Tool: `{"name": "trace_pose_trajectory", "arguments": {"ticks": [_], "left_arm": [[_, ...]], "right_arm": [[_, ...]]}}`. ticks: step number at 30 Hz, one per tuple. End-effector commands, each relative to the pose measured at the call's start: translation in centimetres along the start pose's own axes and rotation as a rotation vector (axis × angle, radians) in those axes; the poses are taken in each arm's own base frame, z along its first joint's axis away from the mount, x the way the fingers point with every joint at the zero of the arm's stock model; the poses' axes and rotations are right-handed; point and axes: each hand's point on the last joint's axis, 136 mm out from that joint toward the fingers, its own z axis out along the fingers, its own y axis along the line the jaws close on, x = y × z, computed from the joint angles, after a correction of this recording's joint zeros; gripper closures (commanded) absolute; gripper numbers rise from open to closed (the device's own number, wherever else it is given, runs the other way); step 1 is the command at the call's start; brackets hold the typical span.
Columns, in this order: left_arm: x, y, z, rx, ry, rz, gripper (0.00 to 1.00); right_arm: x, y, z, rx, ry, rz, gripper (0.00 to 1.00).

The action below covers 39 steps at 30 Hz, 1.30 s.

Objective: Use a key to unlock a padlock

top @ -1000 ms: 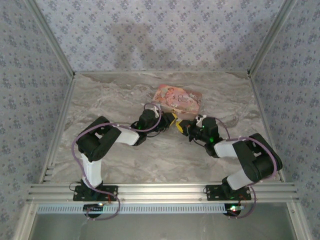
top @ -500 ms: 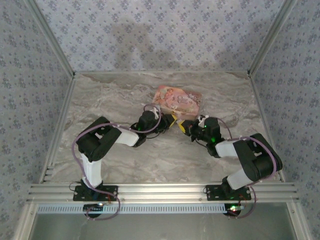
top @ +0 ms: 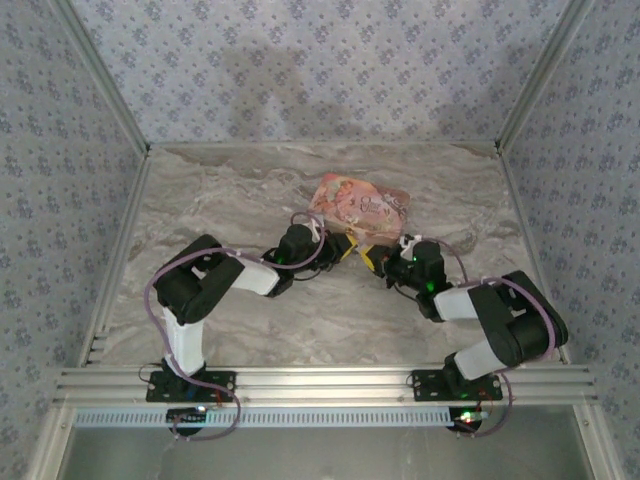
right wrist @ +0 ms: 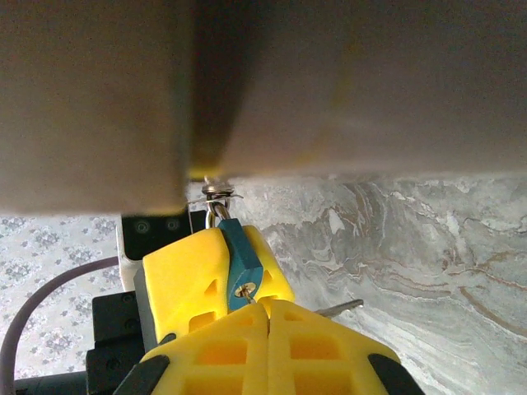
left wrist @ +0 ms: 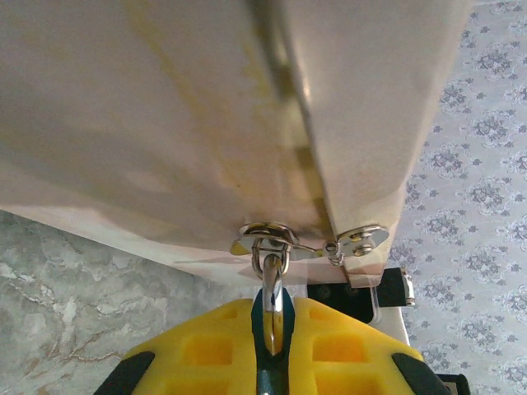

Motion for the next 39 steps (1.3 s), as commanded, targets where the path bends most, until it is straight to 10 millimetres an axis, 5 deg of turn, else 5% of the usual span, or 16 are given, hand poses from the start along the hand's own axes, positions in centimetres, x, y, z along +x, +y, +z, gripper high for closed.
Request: {"name": "trace_pose_trajectory", "arguments": {"ticks": [1,14,39], "left_arm": [[1.2,-4.1,-0.1,0.135,0.052,0.056,0.95],[1.6,-4.5,0.3,0.149,0.055,0.057,0.95],[2.6,-4.8,0.1,0.176,0.083,0.048,0.99]], "right_arm": [[0.1,0.0,0.0,0.001,-0.021,-0.039,1.0],[1.9,1.7,1.4,-0.022,-0.017,-0.061,1.0],[0.0,3.2,3.1,-0.186,-0.064,0.139,1.0]]}}
